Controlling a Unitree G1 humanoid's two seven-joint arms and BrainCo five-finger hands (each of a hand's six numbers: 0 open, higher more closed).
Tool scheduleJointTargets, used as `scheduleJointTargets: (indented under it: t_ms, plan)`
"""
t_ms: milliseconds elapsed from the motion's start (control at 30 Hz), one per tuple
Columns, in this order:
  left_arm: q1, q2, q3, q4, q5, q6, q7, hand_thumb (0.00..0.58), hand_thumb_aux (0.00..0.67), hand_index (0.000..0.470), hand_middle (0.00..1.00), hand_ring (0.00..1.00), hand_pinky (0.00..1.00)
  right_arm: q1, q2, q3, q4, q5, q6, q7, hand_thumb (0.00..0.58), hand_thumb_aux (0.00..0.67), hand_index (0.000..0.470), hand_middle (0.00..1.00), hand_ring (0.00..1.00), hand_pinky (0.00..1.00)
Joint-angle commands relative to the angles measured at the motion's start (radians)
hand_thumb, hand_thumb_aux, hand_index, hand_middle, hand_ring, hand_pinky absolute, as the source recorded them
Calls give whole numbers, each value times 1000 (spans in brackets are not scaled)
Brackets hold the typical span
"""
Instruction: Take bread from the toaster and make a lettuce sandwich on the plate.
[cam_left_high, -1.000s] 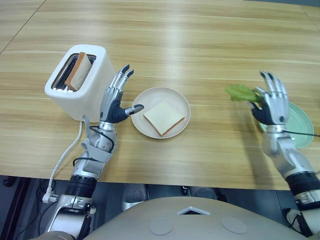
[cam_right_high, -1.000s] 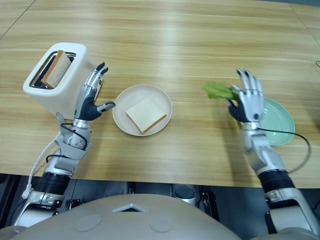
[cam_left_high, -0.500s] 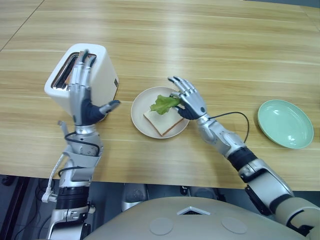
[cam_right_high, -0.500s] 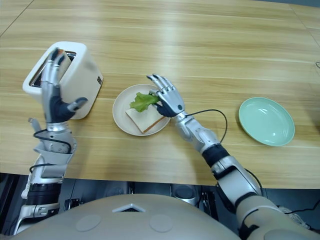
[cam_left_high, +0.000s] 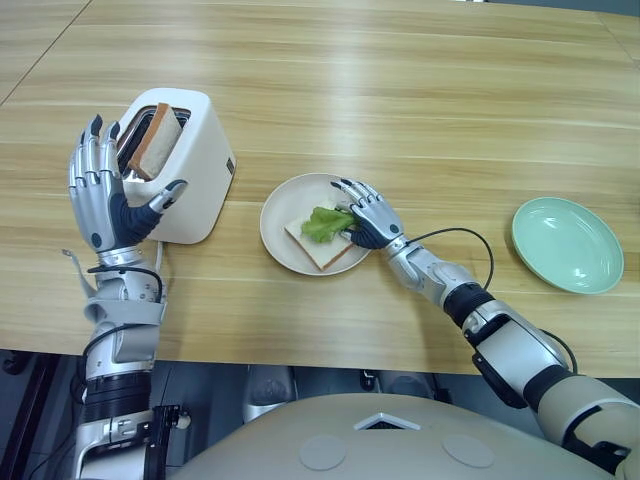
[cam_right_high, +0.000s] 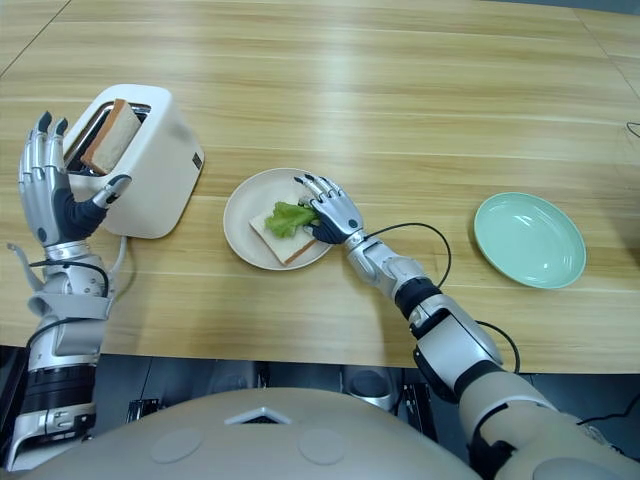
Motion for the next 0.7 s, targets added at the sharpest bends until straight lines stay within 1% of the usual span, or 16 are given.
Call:
scheduleJointTargets:
  t_ms: [33, 233, 500, 533, 567, 600, 633, 667, 700]
  plan:
    - [-35, 58, -20, 74, 31, 82, -64, 0, 0, 0, 0, 0, 0, 38, -33, 16, -77, -15, 11, 6, 0, 0, 0, 0, 0, 0]
    - [-110, 144, -39, 142, 22, 125, -114, 0, 0, 0, 0, 0, 0, 80, -71, 23, -198, -50, 63, 21, 0, 0, 0, 0, 0, 0]
    - [-233, 207, -100, 315, -15, 92, -143, 0, 0, 0, 0, 0, 0, 93, -76, 40, -210, -71, 103, 40, 0, 0, 0, 0, 0, 0]
    - [-244, 210, -114, 335, -17, 87, -149, 27, 16, 11, 0, 0, 0, 95, -78, 38, -205, -69, 107, 38, 0, 0, 0, 0, 0, 0]
    - [-247, 212, -125, 343, -18, 86, -154, 27, 16, 11, 0, 0, 0, 97, -82, 35, -206, -67, 110, 38, 0, 0, 0, 0, 0, 0]
    - [-248, 213, -132, 348, -21, 85, -157, 349, 247, 170, 0, 0, 0, 99, -88, 31, -208, -65, 112, 38, 0, 0, 0, 0, 0, 0]
    - [-246, 214, -139, 351, -23, 83, -162, 458, 363, 249, 0, 0, 0, 103, -96, 24, -212, -62, 115, 37, 0, 0, 0, 0, 0, 0]
    - [-243, 213, -146, 350, -26, 81, -165, 508, 434, 298, 0, 0, 0, 106, -105, 17, -217, -57, 116, 35, 0, 0, 0, 0, 0, 0]
    - [-239, 213, -154, 347, -29, 80, -170, 540, 494, 339, 0, 0, 0, 110, -116, 9, -223, -52, 119, 33, 0, 0, 0, 0, 0, 0]
